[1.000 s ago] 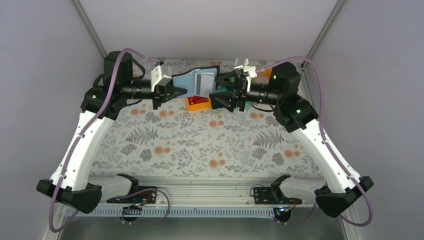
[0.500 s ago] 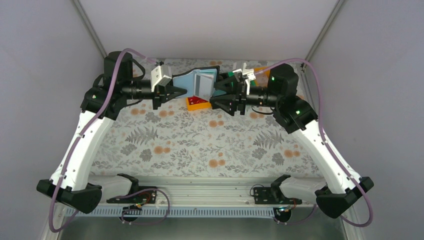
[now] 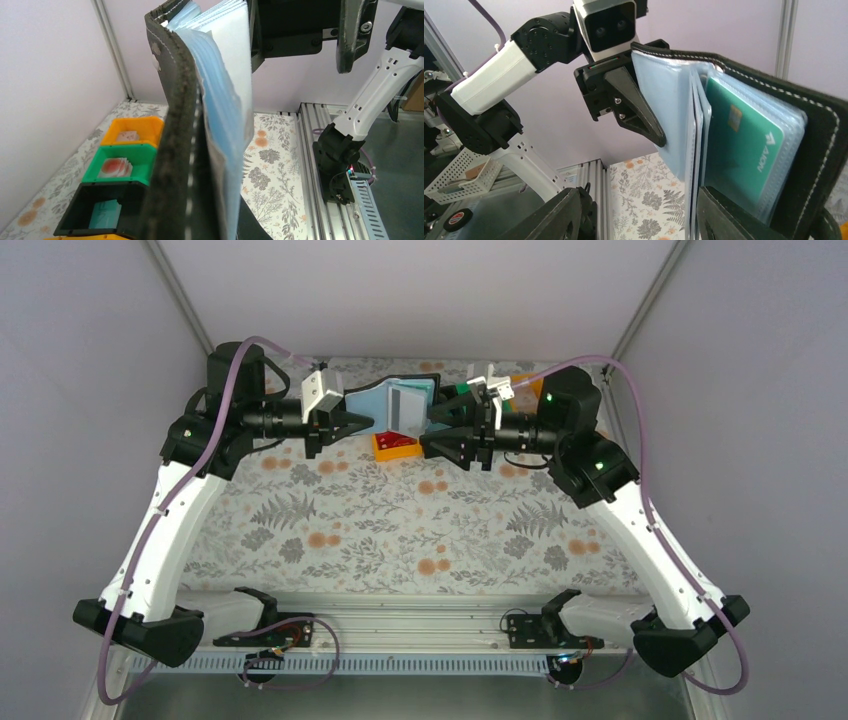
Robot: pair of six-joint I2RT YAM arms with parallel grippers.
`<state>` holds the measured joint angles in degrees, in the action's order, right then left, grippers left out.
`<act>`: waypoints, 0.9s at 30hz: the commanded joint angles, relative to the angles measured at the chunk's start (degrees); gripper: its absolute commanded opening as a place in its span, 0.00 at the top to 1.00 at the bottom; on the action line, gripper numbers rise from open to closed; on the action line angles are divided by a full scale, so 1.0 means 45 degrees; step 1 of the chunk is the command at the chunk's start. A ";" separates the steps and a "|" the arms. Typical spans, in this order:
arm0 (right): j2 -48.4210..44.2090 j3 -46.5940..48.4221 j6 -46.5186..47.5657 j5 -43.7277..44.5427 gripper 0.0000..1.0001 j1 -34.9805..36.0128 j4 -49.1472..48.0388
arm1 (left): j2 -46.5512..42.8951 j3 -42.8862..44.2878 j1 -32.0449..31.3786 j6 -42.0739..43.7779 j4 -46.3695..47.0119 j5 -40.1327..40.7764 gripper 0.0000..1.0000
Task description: Take the credit cards out of the card holder
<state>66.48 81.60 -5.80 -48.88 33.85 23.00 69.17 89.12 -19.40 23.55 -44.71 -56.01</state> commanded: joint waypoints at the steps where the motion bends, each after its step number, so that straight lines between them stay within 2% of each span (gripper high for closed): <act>1: 0.0094 0.0532 -0.0171 -0.0107 0.42 0.0262 -0.0521 | -0.0081 0.0203 0.0005 0.0255 0.0239 -0.0171 0.98; 7: 0.0390 0.0719 -0.0407 0.0139 0.47 0.0595 -0.0750 | -0.0046 0.0107 0.0002 0.0124 0.0345 -0.0174 0.98; 14: 0.0530 0.0646 -0.0619 0.0712 0.60 0.1073 -0.0936 | -0.0074 0.0070 -0.0002 0.0127 0.0335 -0.0171 0.98; 20: 0.0720 0.0713 -0.0669 0.1133 0.62 0.1482 -0.1093 | -0.0097 0.0059 -0.0005 0.0085 0.0362 -0.0178 0.98; 27: 0.0962 0.0685 -0.0910 0.2571 0.60 0.1712 -0.1275 | -0.0207 -0.0217 -0.0005 -0.0426 0.0648 -0.0512 0.98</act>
<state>69.76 83.40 -8.88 -42.94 40.64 18.72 69.17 88.79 -19.33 22.94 -44.58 -55.53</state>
